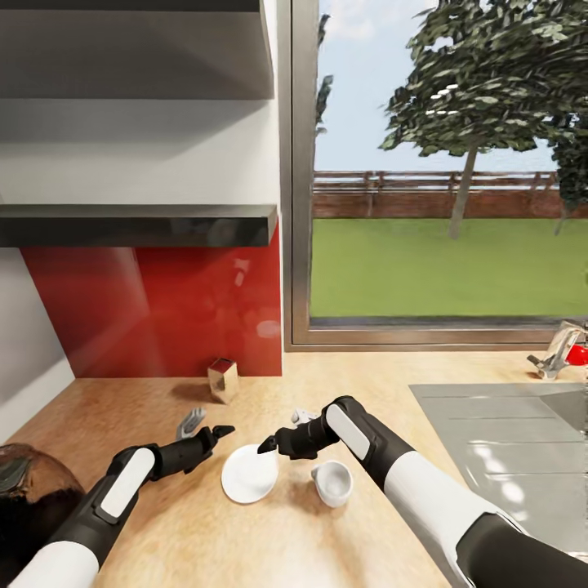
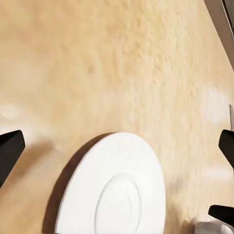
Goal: Set up a coffee station on the kitchen countertop: keep the coffee maker on the countertop, move the bottle of coffee from the kitchen shelf to the counter next to the coffee maker, place a paper coffee filter on top of the coffee maker, put the saucer next to the coffee maker with the coffee cup on the saucer, and place the electric kettle next to the coffee maker.
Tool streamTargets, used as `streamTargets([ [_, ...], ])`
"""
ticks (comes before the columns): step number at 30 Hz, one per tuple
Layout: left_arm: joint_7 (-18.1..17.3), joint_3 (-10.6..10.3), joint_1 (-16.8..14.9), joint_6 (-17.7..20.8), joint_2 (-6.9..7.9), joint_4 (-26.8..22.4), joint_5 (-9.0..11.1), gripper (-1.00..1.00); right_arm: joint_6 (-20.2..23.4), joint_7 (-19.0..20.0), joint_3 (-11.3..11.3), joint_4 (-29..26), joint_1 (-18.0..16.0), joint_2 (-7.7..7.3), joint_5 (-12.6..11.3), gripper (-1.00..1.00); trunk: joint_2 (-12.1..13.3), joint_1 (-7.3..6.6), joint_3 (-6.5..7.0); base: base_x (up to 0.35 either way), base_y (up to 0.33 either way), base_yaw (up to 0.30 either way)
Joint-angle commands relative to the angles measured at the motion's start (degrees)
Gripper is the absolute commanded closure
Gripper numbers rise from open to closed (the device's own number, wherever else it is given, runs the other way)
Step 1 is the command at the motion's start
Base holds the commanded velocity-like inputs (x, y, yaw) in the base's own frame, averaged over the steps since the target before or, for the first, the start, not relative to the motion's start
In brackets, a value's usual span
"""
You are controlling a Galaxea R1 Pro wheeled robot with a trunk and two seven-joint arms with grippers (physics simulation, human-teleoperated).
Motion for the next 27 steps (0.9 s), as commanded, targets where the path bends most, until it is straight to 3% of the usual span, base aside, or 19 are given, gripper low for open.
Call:
streamTargets([
  [1, -0.2, -0.1, 0.1, 0.1, 0.06, 0.0, -0.1, -1.0, 0.1, 0.6, 0.1, 0.0, 0.0, 0.0, 0.6, -1.0, 0.0, 0.02, -0.01, 0.001, 0.0, -0.127],
  [27, -0.3, -0.1, 1.8, 0.1, 0.08, 0.0, -0.1, -1.0, -0.5, 0.7, 0.1, 0.0, 1.4, 0.04, 0.5, -1.0, 0.0, 0.02, 0.0, 0.0, 0.0, -0.008],
])
